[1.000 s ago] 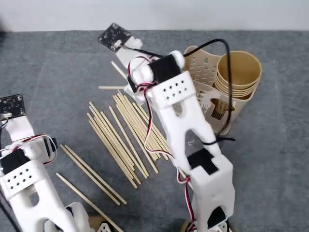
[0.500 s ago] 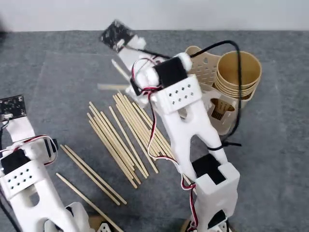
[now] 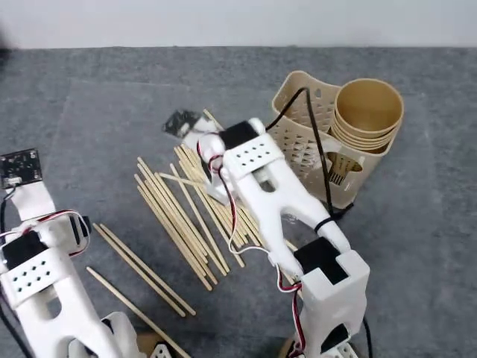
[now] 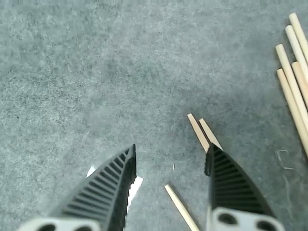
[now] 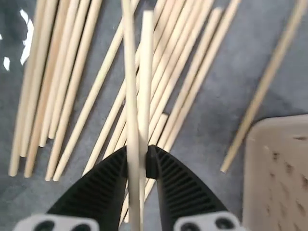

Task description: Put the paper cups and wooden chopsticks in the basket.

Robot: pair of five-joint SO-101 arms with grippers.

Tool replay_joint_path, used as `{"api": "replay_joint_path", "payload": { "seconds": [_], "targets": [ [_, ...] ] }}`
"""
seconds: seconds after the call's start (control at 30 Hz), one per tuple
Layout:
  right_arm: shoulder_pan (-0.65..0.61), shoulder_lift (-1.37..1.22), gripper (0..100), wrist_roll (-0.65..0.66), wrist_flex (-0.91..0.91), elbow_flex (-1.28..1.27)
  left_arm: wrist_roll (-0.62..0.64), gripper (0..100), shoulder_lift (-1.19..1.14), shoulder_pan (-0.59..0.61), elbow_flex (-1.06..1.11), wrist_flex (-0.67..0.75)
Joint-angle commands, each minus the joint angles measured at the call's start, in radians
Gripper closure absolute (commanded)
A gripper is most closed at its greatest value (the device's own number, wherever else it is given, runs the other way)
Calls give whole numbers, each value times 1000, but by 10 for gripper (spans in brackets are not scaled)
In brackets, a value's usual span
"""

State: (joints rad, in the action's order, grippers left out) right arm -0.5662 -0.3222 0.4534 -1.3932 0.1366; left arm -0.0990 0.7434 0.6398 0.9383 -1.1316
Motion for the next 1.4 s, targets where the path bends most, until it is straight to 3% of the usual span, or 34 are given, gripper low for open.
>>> {"api": "replay_joint_path", "payload": {
  "seconds": [0.0, 0.23, 0.83, 1.13, 1.37],
  "targets": [
    [-12, 61, 983, 15, 56, -52, -8, 772, -2, 2, -8, 17],
    [-12, 13, 905, 8, 54, -91, -8, 772, -2, 2, -8, 17],
    [-62, -162, 900, -54, 47, 52, -8, 772, -2, 2, -8, 21],
    [-62, -127, 839, -58, -209, 215, -9, 772, -2, 2, -8, 23],
    [-111, -174, 838, -112, -159, 221, -9, 772, -2, 2, -7, 18]
  ]
}}
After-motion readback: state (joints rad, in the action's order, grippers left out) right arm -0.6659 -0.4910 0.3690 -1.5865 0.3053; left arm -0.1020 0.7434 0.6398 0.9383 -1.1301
